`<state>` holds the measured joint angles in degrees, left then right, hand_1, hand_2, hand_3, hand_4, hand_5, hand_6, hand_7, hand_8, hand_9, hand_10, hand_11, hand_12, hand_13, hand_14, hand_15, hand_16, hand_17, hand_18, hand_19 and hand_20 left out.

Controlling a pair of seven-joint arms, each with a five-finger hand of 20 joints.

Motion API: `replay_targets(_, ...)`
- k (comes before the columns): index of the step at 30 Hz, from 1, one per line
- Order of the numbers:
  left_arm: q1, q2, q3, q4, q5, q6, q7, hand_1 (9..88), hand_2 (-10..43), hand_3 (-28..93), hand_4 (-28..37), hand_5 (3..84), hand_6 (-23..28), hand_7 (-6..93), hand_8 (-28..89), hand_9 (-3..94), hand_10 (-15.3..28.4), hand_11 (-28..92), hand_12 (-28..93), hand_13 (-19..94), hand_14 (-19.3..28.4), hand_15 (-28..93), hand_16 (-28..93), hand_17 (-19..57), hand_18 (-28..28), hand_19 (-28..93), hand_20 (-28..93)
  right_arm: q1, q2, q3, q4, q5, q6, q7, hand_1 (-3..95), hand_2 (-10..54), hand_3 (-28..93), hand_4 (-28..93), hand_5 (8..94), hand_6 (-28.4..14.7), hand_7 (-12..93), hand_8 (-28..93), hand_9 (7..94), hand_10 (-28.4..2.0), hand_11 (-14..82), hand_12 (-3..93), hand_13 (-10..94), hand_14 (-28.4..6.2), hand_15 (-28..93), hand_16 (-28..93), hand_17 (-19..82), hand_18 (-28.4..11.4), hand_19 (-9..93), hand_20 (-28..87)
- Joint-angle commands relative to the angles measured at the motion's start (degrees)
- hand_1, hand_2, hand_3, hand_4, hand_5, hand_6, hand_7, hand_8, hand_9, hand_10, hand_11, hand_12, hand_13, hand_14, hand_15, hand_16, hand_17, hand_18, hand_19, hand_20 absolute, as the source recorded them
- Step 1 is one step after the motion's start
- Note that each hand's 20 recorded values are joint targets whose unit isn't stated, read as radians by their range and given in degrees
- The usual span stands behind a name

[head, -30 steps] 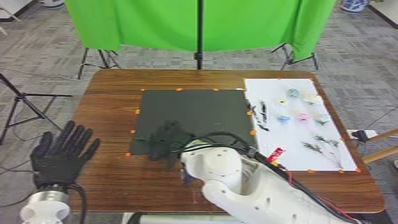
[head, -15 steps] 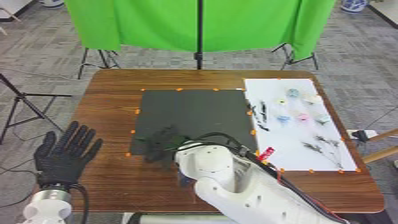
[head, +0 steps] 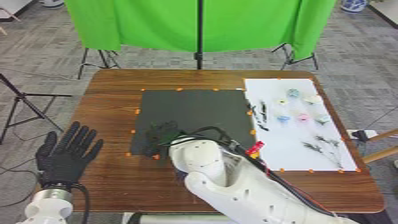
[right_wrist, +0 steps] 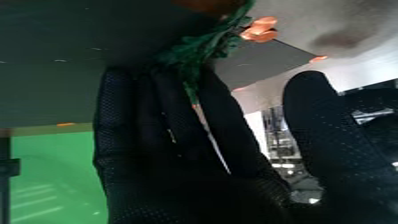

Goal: Arrange flowers

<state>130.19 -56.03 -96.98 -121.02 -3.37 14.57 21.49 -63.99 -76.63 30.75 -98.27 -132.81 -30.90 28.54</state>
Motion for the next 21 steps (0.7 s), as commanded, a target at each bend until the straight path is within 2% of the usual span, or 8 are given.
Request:
replay_targets(1,0.21,0.48,0.54,0.66,-0.81,0.83,-0.61,23.9,10.0,78,-28.3,43.0,7.0,15.3,-9,38.5,14.9,23,14,29,14.9,40,-5,-5.7,14.1,35,17,-0.18,-0.78,0.25,2.90,3.79,-2.19,6.59,24.4,13.0,78,-20,50.2,-19.8,3,-9,45.5,-27.7,19.3,20.2,21,-25.0,45,7,9,-23.8,62,12)
replay_targets(6,0.42,0.61,0.48,0.56,-1.03,0.97,-0.51,23.8,10.0,78,-28.3,43.1,7.0,15.3,-9,38.6,15.0,23,14,29,14.7,39,-5,-5.7,14.1,35,17,-0.32,-1.40,0.19,1.90,6.44,-3.31,8.98,24.5,13.1,77,-20,50.9,-20.7,3,-9,47.1,-28.3,20.5,20.7,22,-26.1,46,6,10,-24.8,63,11)
replay_targets(16,-0.79,1.30,1.23,0.83,-0.81,1.51,-1.43,23.8,10.0,78,-28.3,43.3,7.0,15.6,-9,39.1,15.1,24,14,29,14.8,40,-5,-5.7,14.0,36,17,-0.21,-3.42,-0.14,2.35,10.01,-4.23,12.16,24.5,13.4,77,-19,52.1,-20.7,3,-9,48.4,-28.4,20.2,20.9,23,-26.8,47,6,10,-25.4,64,10)
replay_targets(21,-0.57,1.22,1.37,0.76,-1.13,1.64,-1.09,23.7,9.9,78,-28.3,43.6,7.0,15.4,-9,39.6,15.1,24,14,30,14.9,41,-5,-5.5,13.9,36,17,-0.40,-3.26,-0.60,1.59,9.67,-2.74,11.62,24.5,13.5,77,-19,52.0,-20.7,3,-9,48.5,-28.4,20.1,20.9,23,-26.9,48,6,10,-25.5,64,9)
